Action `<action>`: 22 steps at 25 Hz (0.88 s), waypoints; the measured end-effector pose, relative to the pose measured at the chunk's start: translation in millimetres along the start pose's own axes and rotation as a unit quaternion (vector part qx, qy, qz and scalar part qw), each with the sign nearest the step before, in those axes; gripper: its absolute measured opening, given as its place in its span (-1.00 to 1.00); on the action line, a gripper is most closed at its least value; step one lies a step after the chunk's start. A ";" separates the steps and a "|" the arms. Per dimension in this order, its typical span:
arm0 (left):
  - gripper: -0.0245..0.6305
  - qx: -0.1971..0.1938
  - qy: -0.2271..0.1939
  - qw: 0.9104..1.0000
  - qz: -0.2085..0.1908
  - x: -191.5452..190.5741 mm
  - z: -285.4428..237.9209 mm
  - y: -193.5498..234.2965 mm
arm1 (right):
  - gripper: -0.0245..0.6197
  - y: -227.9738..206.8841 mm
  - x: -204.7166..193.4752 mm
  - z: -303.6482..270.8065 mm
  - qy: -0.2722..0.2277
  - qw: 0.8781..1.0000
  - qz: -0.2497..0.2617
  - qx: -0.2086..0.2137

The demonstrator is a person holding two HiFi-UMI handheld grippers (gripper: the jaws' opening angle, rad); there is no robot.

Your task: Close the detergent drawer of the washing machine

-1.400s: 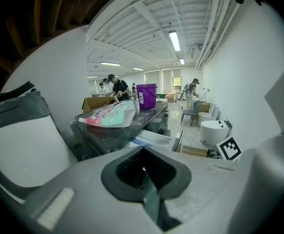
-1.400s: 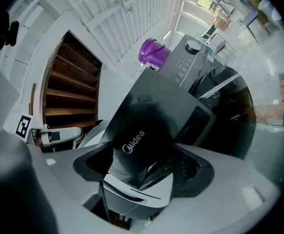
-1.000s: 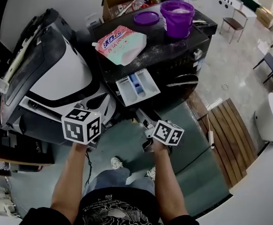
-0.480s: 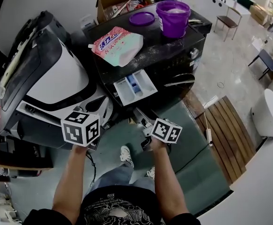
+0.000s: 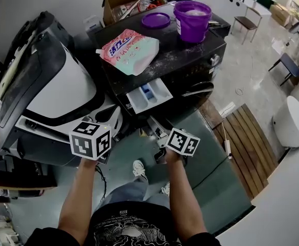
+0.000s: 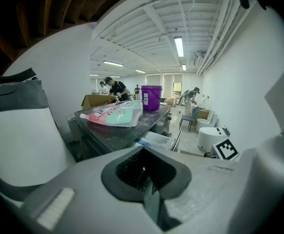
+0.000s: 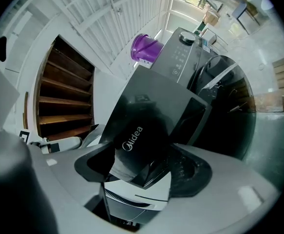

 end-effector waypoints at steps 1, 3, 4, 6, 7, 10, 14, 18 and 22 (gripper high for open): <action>-0.92 -0.001 0.001 1.000 0.002 -0.6 -1.1 2.4 | 0.15 -0.1 -0.7 -1.5 0.001 1.000 -0.001 -0.003; -0.92 -0.004 0.002 1.000 0.007 -1.8 -4.6 6.2 | 0.14 -1.0 -1.2 -4.9 0.002 1.000 0.001 -0.010; -0.92 -0.006 0.004 1.000 0.008 -1.9 -6.4 7.6 | 0.14 -1.3 -0.9 -7.1 0.002 1.000 0.002 -0.012; -0.92 -0.009 0.005 1.000 0.006 -1.0 -9.6 9.7 | 0.14 -1.7 -0.6 -11.1 0.002 1.000 0.001 -0.014; -0.92 -0.011 0.006 1.000 0.005 -0.3 -10.9 10.7 | 0.14 -2.0 -0.7 -12.7 0.002 1.000 0.001 -0.014; -0.92 -0.015 0.005 1.000 0.004 3.0 -14.6 14.3 | 0.14 -3.0 0.2 -17.4 0.004 1.000 0.004 -0.017; -0.92 -0.019 0.006 1.000 0.001 6.2 -19.4 20.0 | 0.14 -4.0 2.7 -25.1 0.003 1.000 0.005 -0.022; -0.92 -0.022 0.007 1.000 -0.003 9.5 -23.5 26.8 | 0.13 -5.0 4.8 -33.7 -0.001 1.000 0.003 -0.027; -0.92 -0.025 0.009 1.000 -0.008 12.9 -28.0 35.3 | 0.12 -5.9 7.2 -44.6 -0.007 1.000 0.002 -0.030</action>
Point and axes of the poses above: the fingertips, and each gripper's own axes: z backward along the fingers, y to its left, x out of its top, the point moved 2 cm from there along z, backward along the fingers, and after that the axes turned 11 degrees about z, right-handed, at the moved point
